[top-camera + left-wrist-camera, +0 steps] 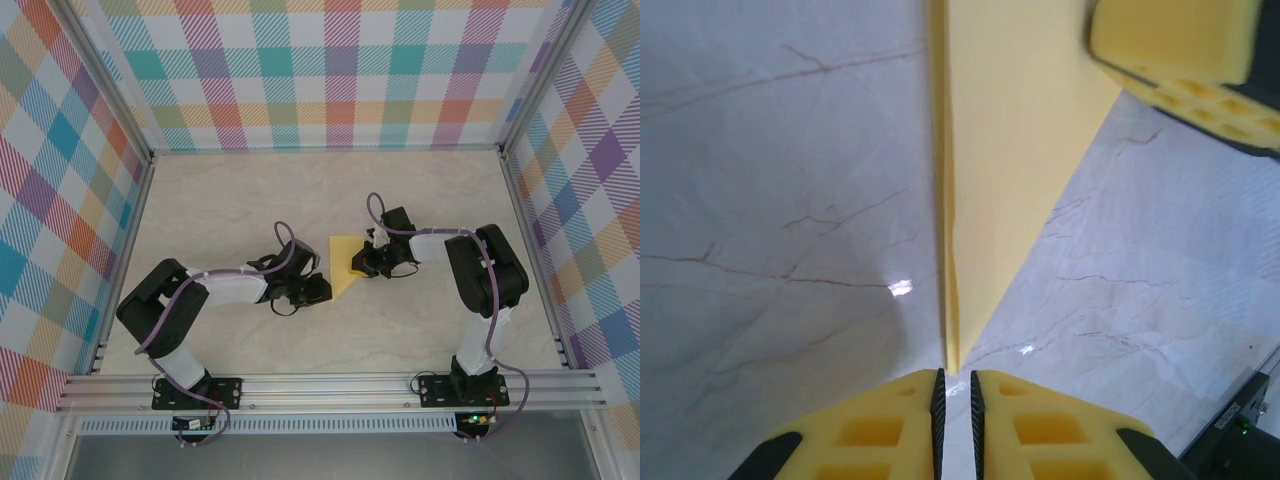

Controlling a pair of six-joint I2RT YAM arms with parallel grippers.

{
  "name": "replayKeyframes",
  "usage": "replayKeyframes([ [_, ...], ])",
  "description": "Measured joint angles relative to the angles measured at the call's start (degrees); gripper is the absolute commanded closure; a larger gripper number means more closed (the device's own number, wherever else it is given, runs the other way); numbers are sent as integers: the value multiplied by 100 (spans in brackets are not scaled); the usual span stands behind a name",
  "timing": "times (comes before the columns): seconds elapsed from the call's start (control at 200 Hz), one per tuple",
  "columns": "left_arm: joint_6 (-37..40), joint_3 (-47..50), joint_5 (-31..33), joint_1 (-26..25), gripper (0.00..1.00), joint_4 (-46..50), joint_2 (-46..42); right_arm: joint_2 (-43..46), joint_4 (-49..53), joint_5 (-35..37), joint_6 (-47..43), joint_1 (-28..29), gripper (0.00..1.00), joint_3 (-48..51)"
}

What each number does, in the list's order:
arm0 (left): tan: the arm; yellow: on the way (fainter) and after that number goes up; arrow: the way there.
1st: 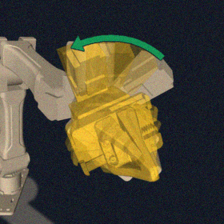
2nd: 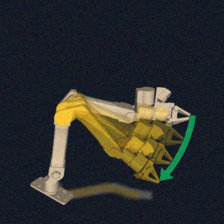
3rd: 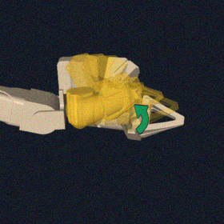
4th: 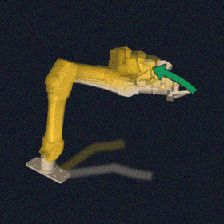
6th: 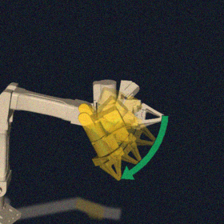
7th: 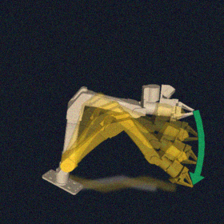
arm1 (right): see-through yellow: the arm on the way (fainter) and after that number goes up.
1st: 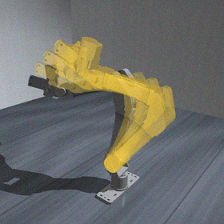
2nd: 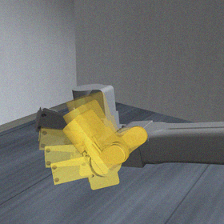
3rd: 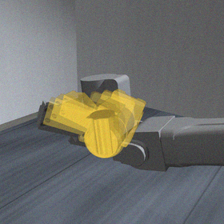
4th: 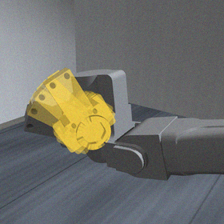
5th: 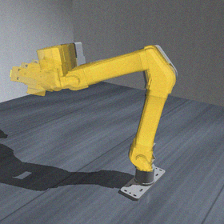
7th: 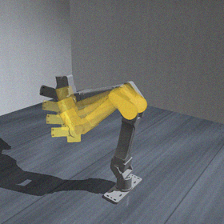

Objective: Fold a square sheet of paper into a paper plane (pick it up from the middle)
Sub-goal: Third fold the triangle at the center of the table.

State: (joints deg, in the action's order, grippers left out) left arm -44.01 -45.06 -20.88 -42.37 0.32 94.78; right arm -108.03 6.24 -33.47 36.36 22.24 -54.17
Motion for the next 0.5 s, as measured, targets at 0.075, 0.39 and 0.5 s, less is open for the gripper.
replayKeyframes([
  [0.075,13,-164,-9,-26,81,31,-28,-2,2,2,0,0,96,-2],
  [0.39,13,-920,-199,-251,82,-199,680,-2,4,2,2,0,96,-4],
  [0.5,-2,-870,-138,-254,84,-197,960,-2,7,2,0,0,96,-4],
])
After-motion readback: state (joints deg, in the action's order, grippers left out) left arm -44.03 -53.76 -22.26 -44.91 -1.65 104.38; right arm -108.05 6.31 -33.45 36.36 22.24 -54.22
